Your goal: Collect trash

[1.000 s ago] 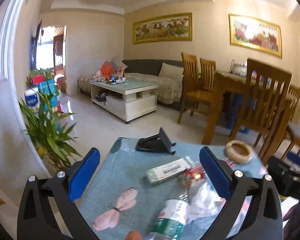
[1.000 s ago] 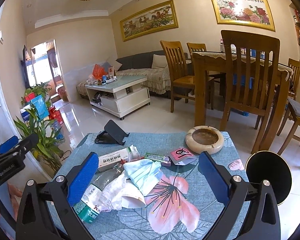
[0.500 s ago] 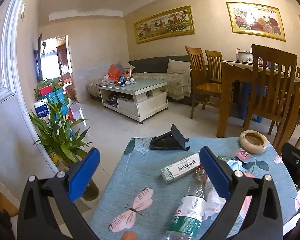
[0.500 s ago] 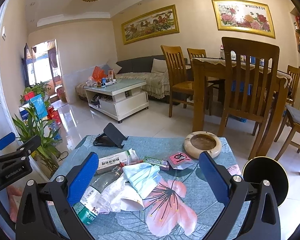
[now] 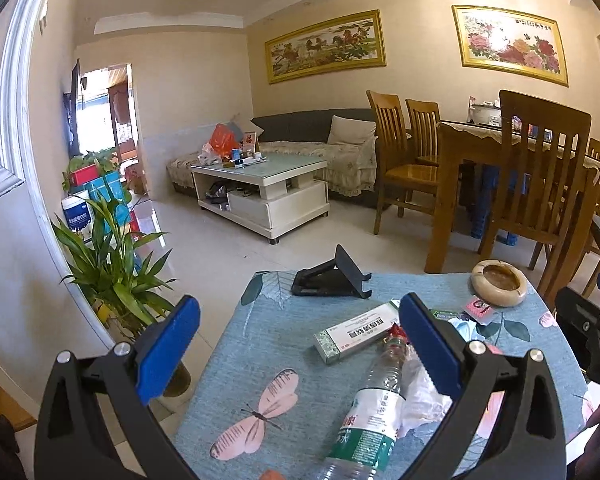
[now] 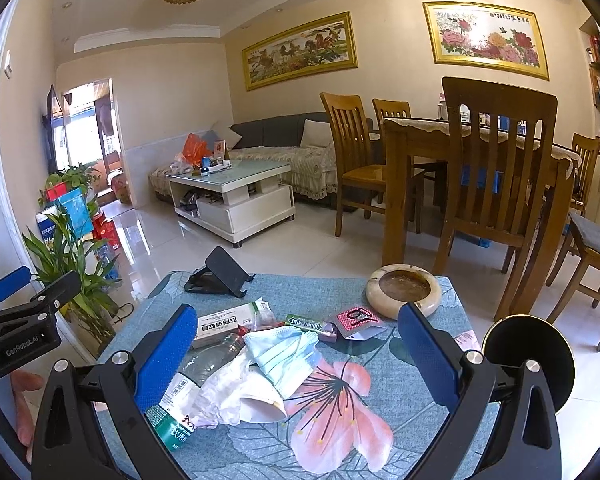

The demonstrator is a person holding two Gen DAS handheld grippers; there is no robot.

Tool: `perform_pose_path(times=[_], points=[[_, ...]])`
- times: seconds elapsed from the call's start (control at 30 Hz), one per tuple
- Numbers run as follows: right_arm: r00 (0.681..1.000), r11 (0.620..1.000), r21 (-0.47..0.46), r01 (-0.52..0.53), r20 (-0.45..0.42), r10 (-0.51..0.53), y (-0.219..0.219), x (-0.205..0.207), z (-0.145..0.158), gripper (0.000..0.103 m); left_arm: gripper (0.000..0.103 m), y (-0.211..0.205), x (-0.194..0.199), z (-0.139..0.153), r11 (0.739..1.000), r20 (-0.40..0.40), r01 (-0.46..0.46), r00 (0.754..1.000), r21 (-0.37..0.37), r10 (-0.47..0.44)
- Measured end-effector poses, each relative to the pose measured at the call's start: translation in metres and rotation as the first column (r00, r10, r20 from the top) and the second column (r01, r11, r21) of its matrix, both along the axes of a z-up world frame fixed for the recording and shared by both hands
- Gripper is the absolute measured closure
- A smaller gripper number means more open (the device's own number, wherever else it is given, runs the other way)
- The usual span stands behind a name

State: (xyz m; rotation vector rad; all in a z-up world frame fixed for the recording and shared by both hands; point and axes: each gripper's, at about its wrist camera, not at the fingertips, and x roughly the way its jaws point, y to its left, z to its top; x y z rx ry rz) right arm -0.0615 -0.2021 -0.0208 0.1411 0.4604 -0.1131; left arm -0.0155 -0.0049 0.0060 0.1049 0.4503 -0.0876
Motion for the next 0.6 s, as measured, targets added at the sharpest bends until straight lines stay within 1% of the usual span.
perform_pose_path(times=[0.4,0.6], points=[[1.000,1.000,0.002,0.001,-0.002,-0.001,-0.0005,0.0001,-0.0010,0.003,0.003,-0.0007,0.0000,0.0001,1.000,-0.002,0.002,1.000,-0.004,-0.002],[1.000,1.000,0.008,0.002,-0.016,-0.002,-0.0010,-0.0013,-0.0081,0.003,0.003,0.0033,0.0023,-0.0020,1.000,-0.013,0.001,1.000,-0.009,-0.002]])
